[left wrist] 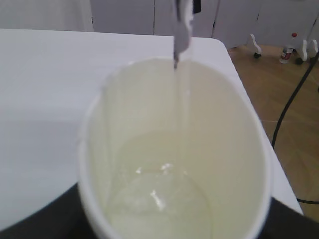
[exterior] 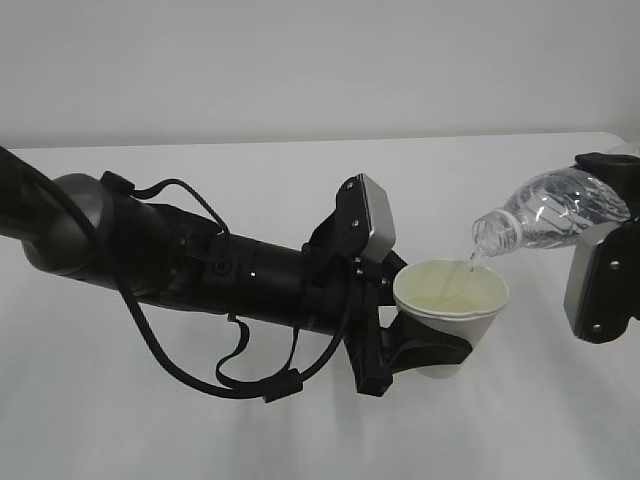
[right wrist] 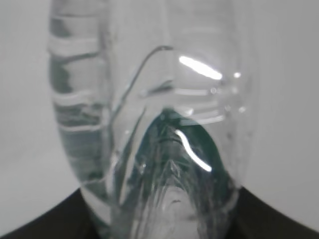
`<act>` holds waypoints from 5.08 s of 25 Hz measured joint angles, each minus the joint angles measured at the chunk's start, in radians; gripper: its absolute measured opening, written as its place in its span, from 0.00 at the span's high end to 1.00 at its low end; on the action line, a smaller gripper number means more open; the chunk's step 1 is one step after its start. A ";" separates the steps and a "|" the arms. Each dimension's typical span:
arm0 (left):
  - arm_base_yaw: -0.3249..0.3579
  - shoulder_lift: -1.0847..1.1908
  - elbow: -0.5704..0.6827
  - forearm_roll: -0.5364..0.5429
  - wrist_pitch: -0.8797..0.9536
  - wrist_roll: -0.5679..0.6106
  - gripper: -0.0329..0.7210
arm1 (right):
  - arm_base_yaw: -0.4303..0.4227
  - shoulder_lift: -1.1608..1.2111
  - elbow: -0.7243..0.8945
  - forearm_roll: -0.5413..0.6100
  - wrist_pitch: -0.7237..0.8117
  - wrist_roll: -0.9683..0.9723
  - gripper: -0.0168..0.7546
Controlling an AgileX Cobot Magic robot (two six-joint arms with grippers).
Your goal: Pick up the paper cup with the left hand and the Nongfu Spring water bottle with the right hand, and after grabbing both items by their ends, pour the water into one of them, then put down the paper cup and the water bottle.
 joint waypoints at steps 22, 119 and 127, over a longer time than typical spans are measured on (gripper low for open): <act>0.000 0.000 0.000 0.000 0.000 0.000 0.39 | 0.000 0.000 0.000 0.000 -0.002 -0.004 0.53; 0.000 0.004 0.000 -0.004 0.018 0.000 0.39 | 0.000 0.000 0.000 -0.020 -0.002 -0.015 0.53; 0.000 0.004 0.000 -0.004 0.018 0.000 0.39 | 0.000 0.000 0.000 -0.021 -0.002 0.015 0.53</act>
